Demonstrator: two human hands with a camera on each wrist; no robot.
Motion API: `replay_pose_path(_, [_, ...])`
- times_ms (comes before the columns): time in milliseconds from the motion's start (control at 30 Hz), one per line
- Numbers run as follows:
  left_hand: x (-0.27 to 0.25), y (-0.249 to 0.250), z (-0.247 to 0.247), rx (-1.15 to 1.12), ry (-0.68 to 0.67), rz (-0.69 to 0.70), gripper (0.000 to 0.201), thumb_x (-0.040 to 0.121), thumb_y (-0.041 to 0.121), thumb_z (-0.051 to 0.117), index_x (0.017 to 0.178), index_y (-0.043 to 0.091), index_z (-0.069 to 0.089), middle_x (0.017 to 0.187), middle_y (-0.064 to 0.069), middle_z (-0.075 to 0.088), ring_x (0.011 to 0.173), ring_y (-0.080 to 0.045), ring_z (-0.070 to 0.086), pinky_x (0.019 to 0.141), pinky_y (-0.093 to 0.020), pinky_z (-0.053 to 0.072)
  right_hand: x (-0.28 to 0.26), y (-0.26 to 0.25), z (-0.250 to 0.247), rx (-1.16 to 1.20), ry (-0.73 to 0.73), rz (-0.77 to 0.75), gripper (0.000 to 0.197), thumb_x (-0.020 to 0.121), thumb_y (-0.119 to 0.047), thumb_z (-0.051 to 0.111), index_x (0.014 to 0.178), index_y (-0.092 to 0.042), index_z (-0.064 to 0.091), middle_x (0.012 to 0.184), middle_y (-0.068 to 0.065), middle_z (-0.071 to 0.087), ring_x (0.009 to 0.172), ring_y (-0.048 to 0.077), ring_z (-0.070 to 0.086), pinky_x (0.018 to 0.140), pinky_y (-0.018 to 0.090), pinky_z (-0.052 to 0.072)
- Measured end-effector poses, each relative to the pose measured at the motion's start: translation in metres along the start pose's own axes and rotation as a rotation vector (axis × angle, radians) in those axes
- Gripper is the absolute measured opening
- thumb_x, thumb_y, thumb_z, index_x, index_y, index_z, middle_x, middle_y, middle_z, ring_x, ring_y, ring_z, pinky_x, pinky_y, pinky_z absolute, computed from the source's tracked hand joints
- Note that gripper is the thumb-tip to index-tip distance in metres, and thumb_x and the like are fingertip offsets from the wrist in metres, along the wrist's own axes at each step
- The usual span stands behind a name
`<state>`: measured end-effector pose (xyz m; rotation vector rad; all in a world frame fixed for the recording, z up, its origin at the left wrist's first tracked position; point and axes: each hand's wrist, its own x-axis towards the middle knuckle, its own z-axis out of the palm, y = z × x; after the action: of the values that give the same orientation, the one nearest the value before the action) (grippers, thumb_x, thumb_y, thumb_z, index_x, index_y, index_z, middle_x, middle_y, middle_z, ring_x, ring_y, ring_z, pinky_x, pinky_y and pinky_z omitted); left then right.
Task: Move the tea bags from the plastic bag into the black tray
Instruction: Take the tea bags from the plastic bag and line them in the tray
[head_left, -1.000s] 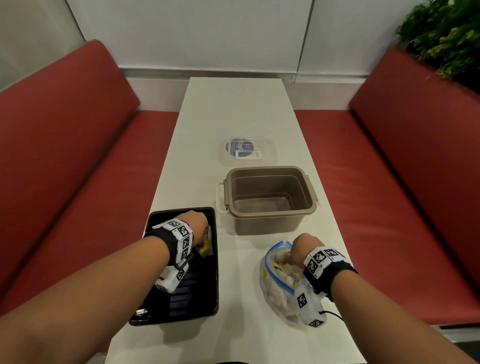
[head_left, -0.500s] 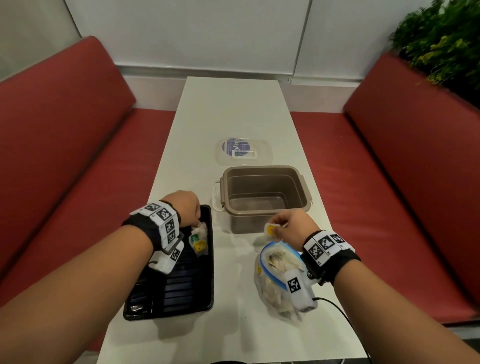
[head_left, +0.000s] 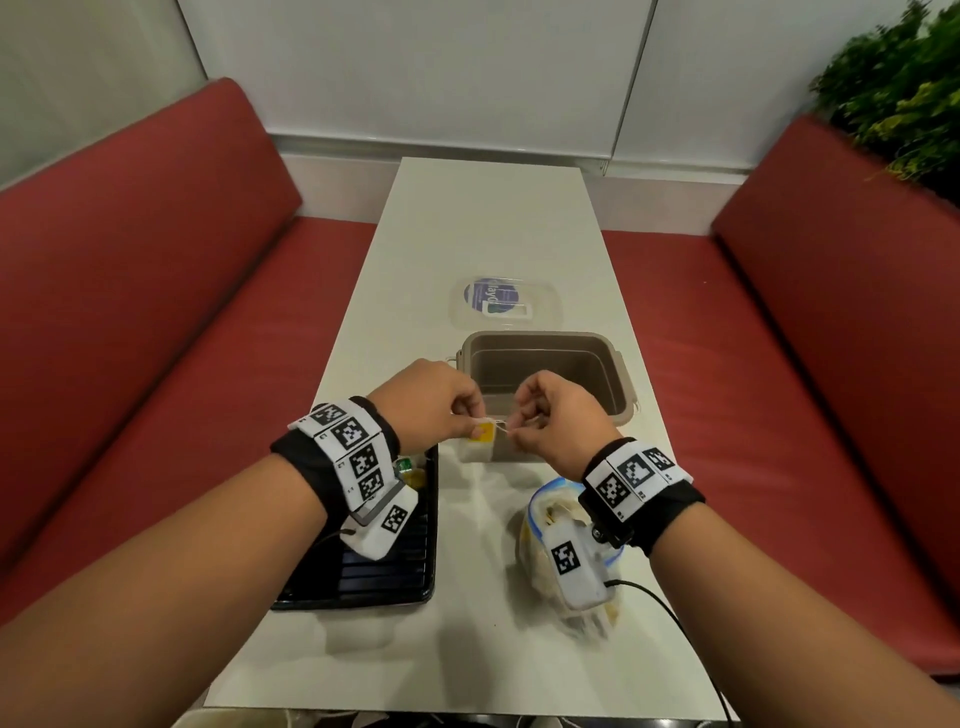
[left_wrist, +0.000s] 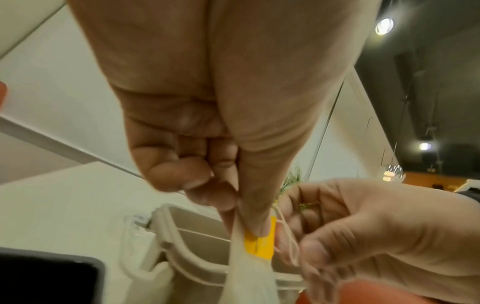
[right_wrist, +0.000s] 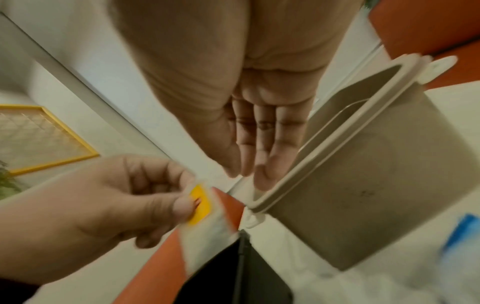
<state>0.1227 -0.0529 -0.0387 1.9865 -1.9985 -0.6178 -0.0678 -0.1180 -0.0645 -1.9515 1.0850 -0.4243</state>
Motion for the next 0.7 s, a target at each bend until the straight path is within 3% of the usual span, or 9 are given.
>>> replay_pose_path(133, [-0.004,-0.028,0.002,0.187,-0.119,-0.134,0.007,0.083,0.027,0.074,0.089,0.026,0.071,0.08,0.011,0.065,0.079,-0.01,0.061,0.07,-0.022,0.043,-0.003,0.037,-0.009,-0.348,-0.078,0.188,0.01,0.082,-0.01,0.065,0.082,-0.02,0.065,0.085,0.003,0.071,0.083,0.024,0.07,0.08,0.037,0.059])
replay_pose_path(333, [-0.003,-0.058,0.023,0.347,-0.338,-0.304,0.015,0.08,0.022,0.074,0.095,0.02,0.074,0.094,0.003,0.072,0.087,-0.016,0.066,0.079,-0.028,0.053,-0.017,0.099,-0.006,-0.586,-0.269,0.502,0.018,0.082,-0.013,0.067,0.098,-0.012,0.075,0.094,0.007,0.074,0.083,0.024,0.071,0.079,0.033,0.059])
replay_pose_path(533, [0.008,-0.065,0.05,0.356,-0.466,-0.379,0.019,0.079,0.022,0.076,0.097,0.019,0.076,0.083,0.006,0.067,0.067,-0.01,0.06,0.079,-0.027,0.057,-0.022,0.122,0.007,-0.668,-0.311,0.525,0.028,0.077,-0.015,0.069,0.104,-0.023,0.073,0.098,-0.001,0.072,0.085,0.02,0.069,0.077,0.028,0.057])
replay_pose_path(700, [0.019,-0.074,0.056,0.394,-0.404,-0.412,0.015,0.075,0.026,0.074,0.088,0.018,0.075,0.091,0.0,0.074,0.084,-0.019,0.069,0.081,-0.034,0.058,-0.021,0.129,0.016,-0.714,-0.297,0.537,0.026,0.082,-0.012,0.061,0.105,-0.02,0.071,0.095,0.001,0.072,0.079,0.021,0.067,0.076,0.029,0.057])
